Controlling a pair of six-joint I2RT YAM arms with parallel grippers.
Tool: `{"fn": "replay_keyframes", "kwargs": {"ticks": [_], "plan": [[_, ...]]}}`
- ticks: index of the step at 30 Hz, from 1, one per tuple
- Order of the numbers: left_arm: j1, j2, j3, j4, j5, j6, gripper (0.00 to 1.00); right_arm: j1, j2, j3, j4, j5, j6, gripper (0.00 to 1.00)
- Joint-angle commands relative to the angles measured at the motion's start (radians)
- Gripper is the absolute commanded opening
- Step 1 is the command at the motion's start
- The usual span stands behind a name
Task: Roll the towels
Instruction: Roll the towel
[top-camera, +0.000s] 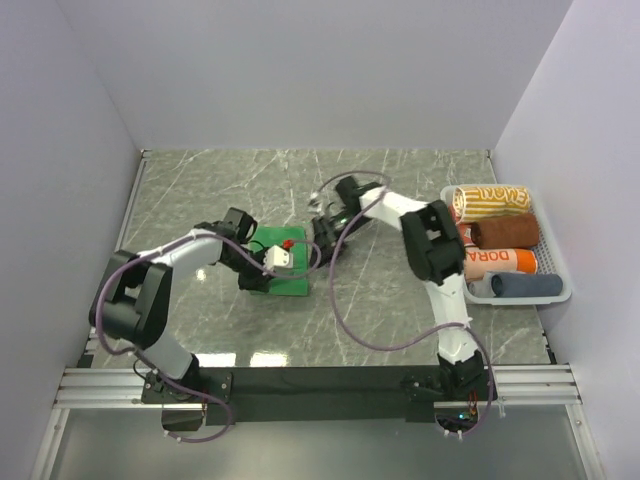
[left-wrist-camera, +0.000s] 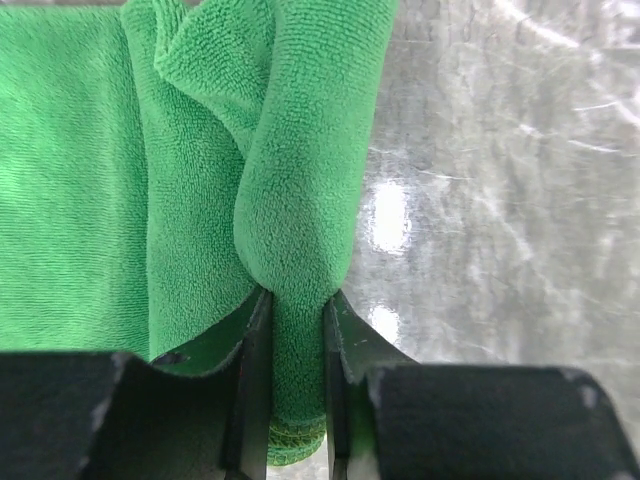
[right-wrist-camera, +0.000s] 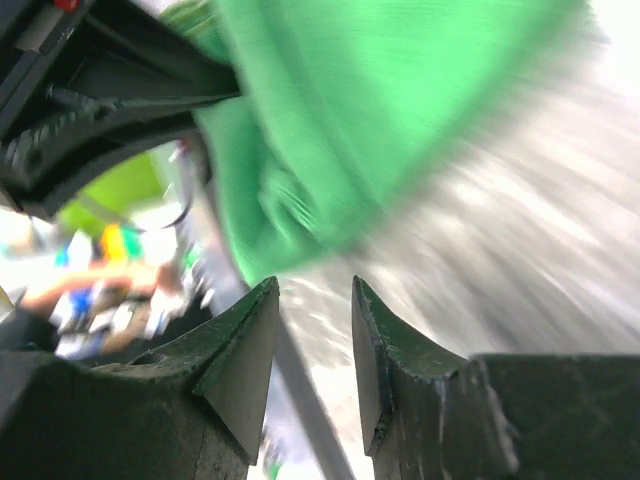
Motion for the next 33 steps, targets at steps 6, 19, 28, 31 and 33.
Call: {"fn": "replay_keyframes", "kwargs": {"ticks": [6,19,28,31,33], "plan": [[0.059,0.302,0.175,-0.378,0.043,-0.019,0.01,-0.171,-0.433,-0.325,0.262,0.22,-0.016,0.4],[0.113,0.632,0.503,-0.547,0.054,-0.034,0.08,0.161,-0.762,-0.575,0.466,0.579,-0.364,0.46],[0.116,0.664,0.542,-0.549,0.053,-0.051,0.11,0.467,-0.599,-0.503,0.648,0.824,-0.575,0.62],[0.116,0.666,0.546,-0.543,0.048,-0.056,0.12,0.49,-0.51,-0.471,0.667,0.826,-0.628,0.62],[0.119,0.669,0.553,-0.544,0.046,-0.06,0.13,0.487,-0.454,-0.45,0.67,0.82,-0.634,0.61]]}}
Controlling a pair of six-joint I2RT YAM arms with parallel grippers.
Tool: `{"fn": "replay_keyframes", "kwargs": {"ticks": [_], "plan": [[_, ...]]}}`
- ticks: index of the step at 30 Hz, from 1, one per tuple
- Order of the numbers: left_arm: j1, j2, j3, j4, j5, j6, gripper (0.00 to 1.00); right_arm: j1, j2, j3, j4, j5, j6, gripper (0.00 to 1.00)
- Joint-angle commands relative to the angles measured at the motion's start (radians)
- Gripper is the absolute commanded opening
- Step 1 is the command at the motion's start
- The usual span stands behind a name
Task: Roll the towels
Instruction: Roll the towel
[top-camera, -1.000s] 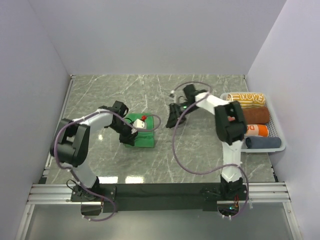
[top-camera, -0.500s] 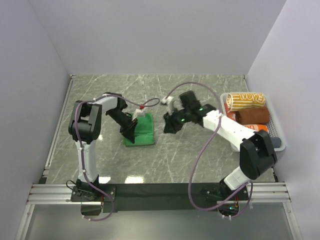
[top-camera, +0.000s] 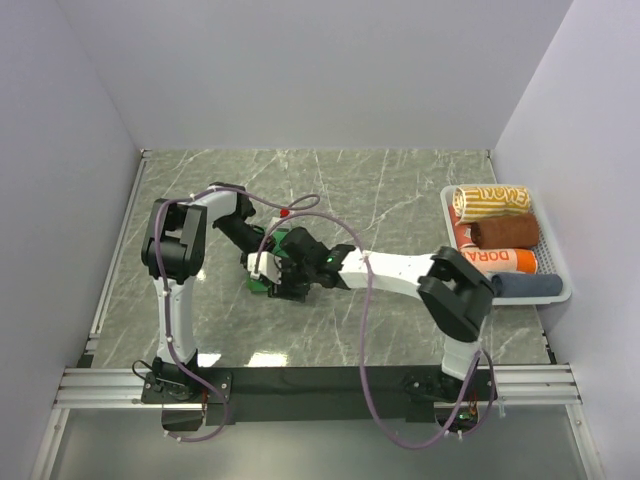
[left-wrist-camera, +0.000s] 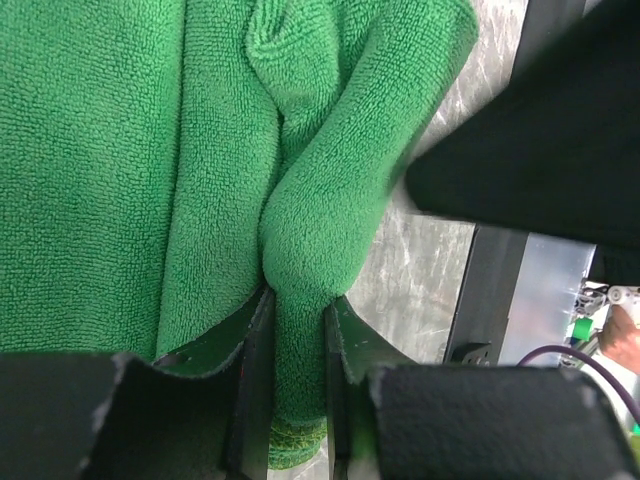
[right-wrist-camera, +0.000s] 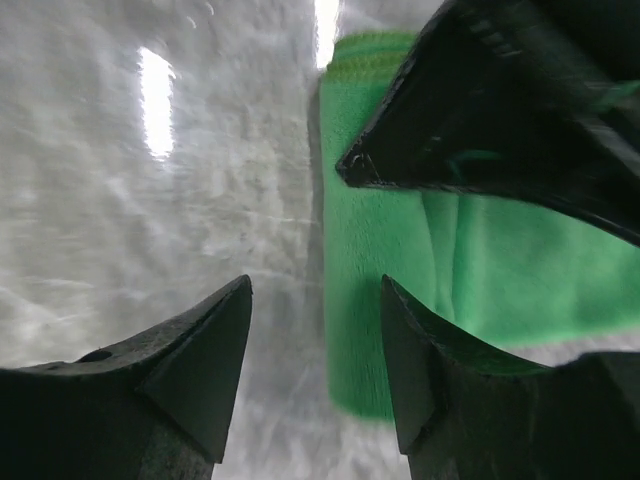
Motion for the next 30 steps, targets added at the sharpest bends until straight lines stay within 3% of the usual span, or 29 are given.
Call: {"fn": "replay_keyframes", "kwargs": {"ticks": [1,4,5,10,11,14,18,21,26,30], "plan": [[-0.01,0.092,-0.03,0.1,-0.174,0.014,0.13,-0.002,0.07,0.054,0.071,0.053,-0.073,0.6],[-0.004,0.092,-0.026,0.097,-0.174,0.014,0.14,-0.005,0.128,0.058,0.059,0.05,-0.08,0.52],[-0.003,0.09,-0.026,0.098,-0.177,0.016,0.14,-0.004,0.159,0.072,0.047,0.052,-0.081,0.43],[0.011,0.077,-0.038,0.097,-0.173,0.031,0.15,-0.024,0.212,0.1,-0.04,0.035,-0.052,0.21],[0.016,0.073,-0.039,0.097,-0.166,0.036,0.15,-0.025,0.228,0.119,-0.062,0.018,-0.046,0.12],[0.034,0.057,-0.036,0.094,-0.13,0.045,0.21,-0.041,0.255,0.161,-0.141,-0.019,-0.034,0.0],[0.079,-0.003,-0.035,0.105,-0.049,0.044,0.41,-0.071,0.291,0.23,-0.26,-0.143,-0.011,0.0],[0.138,-0.078,-0.049,0.14,-0.005,0.025,0.49,-0.093,0.314,0.278,-0.339,-0.212,0.023,0.0],[0.262,-0.21,-0.101,0.215,0.057,-0.018,0.51,-0.152,0.355,0.34,-0.444,-0.361,0.083,0.0],[0.367,-0.43,-0.206,0.345,0.078,-0.104,0.52,-0.209,0.438,0.437,-0.554,-0.494,0.129,0.0]]}}
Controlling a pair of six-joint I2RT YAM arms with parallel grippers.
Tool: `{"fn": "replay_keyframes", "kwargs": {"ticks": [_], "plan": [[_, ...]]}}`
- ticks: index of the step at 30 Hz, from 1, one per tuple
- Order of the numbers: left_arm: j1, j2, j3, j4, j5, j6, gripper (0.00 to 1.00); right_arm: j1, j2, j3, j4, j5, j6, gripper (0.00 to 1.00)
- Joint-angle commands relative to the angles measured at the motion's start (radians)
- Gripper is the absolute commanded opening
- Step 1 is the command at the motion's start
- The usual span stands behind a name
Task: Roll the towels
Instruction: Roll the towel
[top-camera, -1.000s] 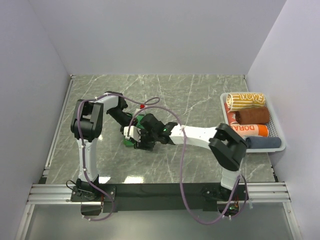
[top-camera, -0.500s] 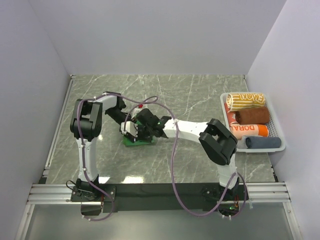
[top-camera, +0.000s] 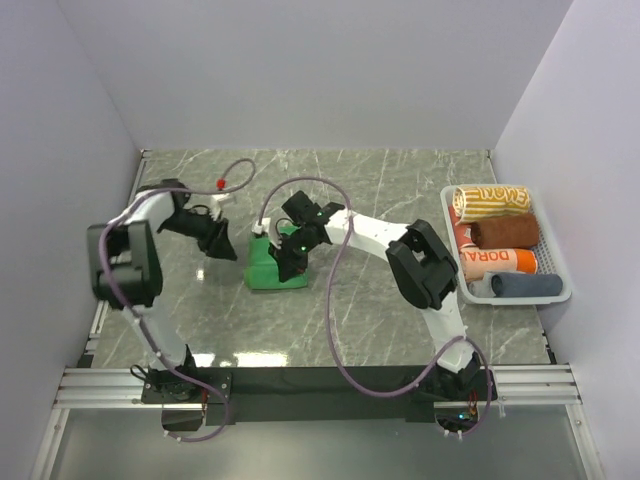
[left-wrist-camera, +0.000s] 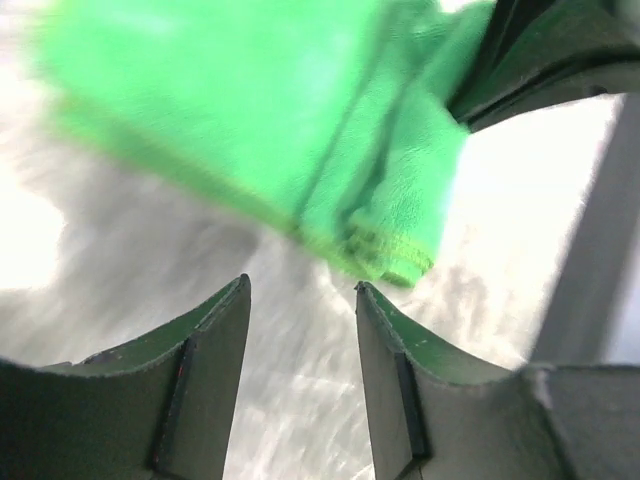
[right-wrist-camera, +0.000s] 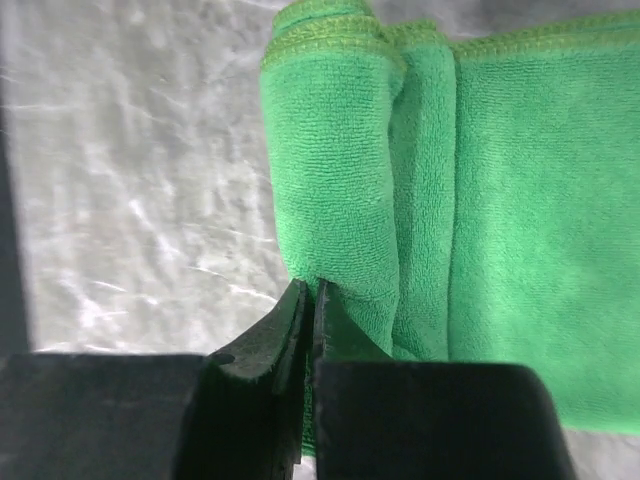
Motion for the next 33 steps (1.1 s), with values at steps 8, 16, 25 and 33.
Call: {"fn": "replay_keyframes", "kwargs": {"ticks": [8,16,25,33], "plan": [[-0.111,-0.683,-0.46,0.476,-0.212,-0.049,0.59,-0.104,0.347,0.26,-0.421,-0.3,0.124,0.0],[-0.433,-0.868,-0.732,0.823,-0.458,-0.028,0.7,-0.147,0.52,0.449,-0.53,-0.345,0.155,0.0],[-0.57,-0.747,-0.796,0.989,-0.553,0.047,0.72,-0.154,0.583,0.507,-0.54,-0.334,0.186,0.0],[-0.575,-0.561,-0.761,1.006,-0.617,0.069,0.58,-0.156,0.583,0.501,-0.537,-0.34,0.186,0.0]]}}
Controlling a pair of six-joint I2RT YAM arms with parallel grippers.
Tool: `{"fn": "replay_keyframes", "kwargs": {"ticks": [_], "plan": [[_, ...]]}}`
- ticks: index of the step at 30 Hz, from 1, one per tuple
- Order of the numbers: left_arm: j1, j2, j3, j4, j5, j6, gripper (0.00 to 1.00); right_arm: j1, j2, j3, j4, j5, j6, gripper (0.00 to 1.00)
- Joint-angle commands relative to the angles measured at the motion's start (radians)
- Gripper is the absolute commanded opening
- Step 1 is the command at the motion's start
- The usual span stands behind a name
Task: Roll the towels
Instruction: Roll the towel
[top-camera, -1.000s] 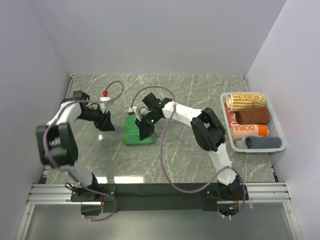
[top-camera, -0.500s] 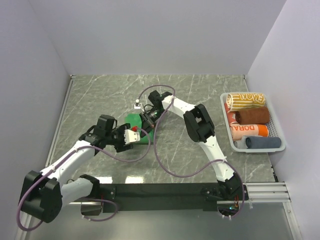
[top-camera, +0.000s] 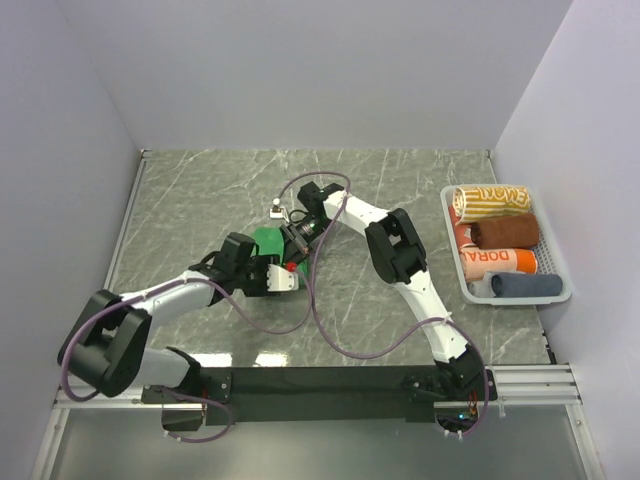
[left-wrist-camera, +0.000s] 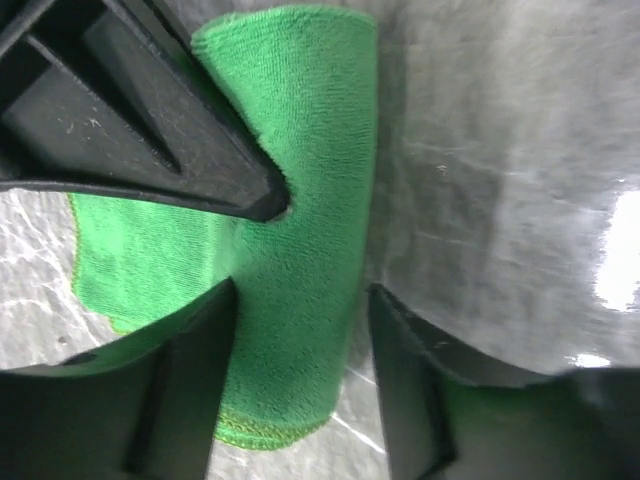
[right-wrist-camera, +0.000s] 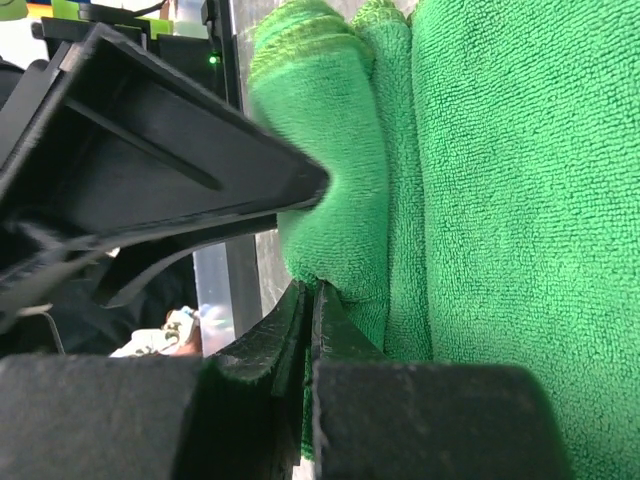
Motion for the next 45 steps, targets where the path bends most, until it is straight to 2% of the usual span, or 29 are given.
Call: {"fn": "replay_keyframes", "kwargs": {"ticks": [1,2,7,8,9,10,11,13,15,19,23,26,30,33,38,40,42,45], "plan": [[-0.004,0.06,0.039,-0.046,-0.04,0.002,0.53,0.025,0.088,-0.062,-0.05,0.217,-0.045,0.0],[-0.004,0.084,0.053,-0.09,-0.031,-0.004,0.42,0.023,0.077,-0.076,-0.042,0.219,-0.048,0.0],[0.008,0.121,0.133,-0.334,0.135,-0.038,0.17,0.016,-0.016,-0.193,0.05,0.222,-0.004,0.02],[0.008,0.132,0.14,-0.402,0.155,-0.041,0.1,0.013,-0.027,-0.197,0.051,0.229,0.005,0.06],[0.01,0.138,0.153,-0.44,0.167,-0.042,0.07,0.007,-0.038,-0.202,0.055,0.233,0.022,0.1],[0.01,0.144,0.159,-0.471,0.189,-0.047,0.06,0.0,-0.067,-0.211,0.062,0.231,0.032,0.22],[0.01,0.161,0.163,-0.53,0.193,-0.052,0.03,-0.022,-0.085,-0.223,0.077,0.233,0.048,0.28],[0.013,0.184,0.188,-0.58,0.204,-0.056,0.02,-0.052,-0.16,-0.272,0.146,0.243,0.114,0.43],[0.022,0.221,0.217,-0.641,0.215,-0.047,0.01,-0.105,-0.22,-0.311,0.197,0.26,0.174,0.51],[0.079,0.319,0.31,-0.733,0.248,-0.055,0.01,-0.2,-0.445,-0.458,0.373,0.318,0.255,0.53],[0.132,0.504,0.487,-0.847,0.31,-0.056,0.01,-0.282,-0.665,-0.624,0.508,0.41,0.289,0.53],[0.177,0.63,0.618,-0.934,0.354,-0.039,0.01,-0.329,-0.814,-0.74,0.561,0.476,0.271,0.52],[0.203,0.765,0.771,-1.013,0.347,-0.032,0.01,-0.336,-0.99,-0.907,0.617,0.526,0.181,0.5],[0.209,0.877,0.896,-1.086,0.341,-0.026,0.01,-0.287,-1.09,-0.963,0.631,0.558,0.095,0.49],[0.22,1.006,1.03,-1.155,0.333,-0.027,0.01,-0.06,-1.116,-0.992,0.671,0.735,-0.095,0.51],[0.222,1.029,1.053,-1.162,0.33,-0.03,0.01,0.018,-1.115,-1.003,0.725,0.795,-0.149,0.55],[0.223,1.043,1.068,-1.174,0.331,-0.032,0.01,0.12,-1.084,-0.994,0.763,0.878,-0.223,0.76],[0.228,1.057,1.087,-1.177,0.333,-0.032,0.01,0.207,-1.009,-0.972,0.801,0.92,-0.315,0.78]]}}
